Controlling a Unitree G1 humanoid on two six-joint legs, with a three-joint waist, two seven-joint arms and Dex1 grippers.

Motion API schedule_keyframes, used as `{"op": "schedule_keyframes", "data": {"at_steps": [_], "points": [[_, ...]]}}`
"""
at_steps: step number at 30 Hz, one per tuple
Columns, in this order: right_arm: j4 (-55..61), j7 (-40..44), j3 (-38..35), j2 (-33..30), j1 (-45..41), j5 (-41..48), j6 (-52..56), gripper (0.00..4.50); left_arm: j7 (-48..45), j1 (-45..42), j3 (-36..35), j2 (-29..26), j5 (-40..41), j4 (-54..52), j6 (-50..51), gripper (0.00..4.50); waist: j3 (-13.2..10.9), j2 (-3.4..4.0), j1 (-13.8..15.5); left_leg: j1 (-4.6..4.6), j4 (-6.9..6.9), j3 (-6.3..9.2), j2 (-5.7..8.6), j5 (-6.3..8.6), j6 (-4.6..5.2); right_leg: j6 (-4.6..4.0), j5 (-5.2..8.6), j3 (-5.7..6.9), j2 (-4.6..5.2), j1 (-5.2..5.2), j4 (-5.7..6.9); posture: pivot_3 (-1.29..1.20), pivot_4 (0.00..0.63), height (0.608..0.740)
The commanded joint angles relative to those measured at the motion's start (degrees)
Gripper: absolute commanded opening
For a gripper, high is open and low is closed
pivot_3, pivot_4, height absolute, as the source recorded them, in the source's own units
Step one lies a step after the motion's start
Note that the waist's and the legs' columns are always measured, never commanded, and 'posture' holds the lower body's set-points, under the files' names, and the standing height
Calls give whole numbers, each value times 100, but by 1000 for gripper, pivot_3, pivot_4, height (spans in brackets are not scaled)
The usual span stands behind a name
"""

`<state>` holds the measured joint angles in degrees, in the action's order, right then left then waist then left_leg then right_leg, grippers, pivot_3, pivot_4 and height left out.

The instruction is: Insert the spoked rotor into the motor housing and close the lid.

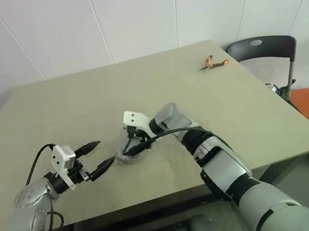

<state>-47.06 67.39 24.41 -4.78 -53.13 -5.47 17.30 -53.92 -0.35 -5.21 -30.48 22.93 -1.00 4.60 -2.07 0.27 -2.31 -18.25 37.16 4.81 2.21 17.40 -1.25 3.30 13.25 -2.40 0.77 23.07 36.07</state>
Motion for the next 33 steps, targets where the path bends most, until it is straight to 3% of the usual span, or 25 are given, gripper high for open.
{"op": "schedule_keyframes", "data": {"at_steps": [1, 6, 9, 20, 33], "points": [[-442, 229, 229, -72, 317, -181, 551, 3213, -316, -609, 307, -73, -112, 325, 116, 4500, 4, 0, 11, 0, 0, 0, 2, 0, 0, 0, 0, 1, 1, 0, -1, 0, 0, 740], [-368, 206, 180, -58, 284, -174, 641, 3213, -667, -1578, 668, 82, -237, 1193, 166, 4500, 9, -4, -12, -5, -2, -3, 6, 0, 0, 7, 0, 3, 2, 2, -5, 0, 0, 740], [-345, 152, 150, -71, 280, -179, 676, 3213, -972, -1873, 730, 118, -208, 1508, 168, 3874, 9, -3, -19, -7, -6, -1, 5, 0, 1, 21, -8, 3, 2, 7, -5, 0, 0, 740], [-265, 47, 98, -115, 332, -190, 730, 3213, -1365, -2031, 709, 128, -244, 1860, 187, 108, 10, -2, -9, -8, -6, 3, 5, 0, 1, 12, 0, 0, 5, 6, -4, 0, 0, 740], [-120, 1, 150, -211, 458, -256, 718, 3213, -1255, -1843, 1038, 184, -719, 1926, 261, 46, 11, -3, 0, -8, -7, 5, 5, 0, 1, 15, -1, 0, 6, 7, -4, 0, 0, 740]]}}
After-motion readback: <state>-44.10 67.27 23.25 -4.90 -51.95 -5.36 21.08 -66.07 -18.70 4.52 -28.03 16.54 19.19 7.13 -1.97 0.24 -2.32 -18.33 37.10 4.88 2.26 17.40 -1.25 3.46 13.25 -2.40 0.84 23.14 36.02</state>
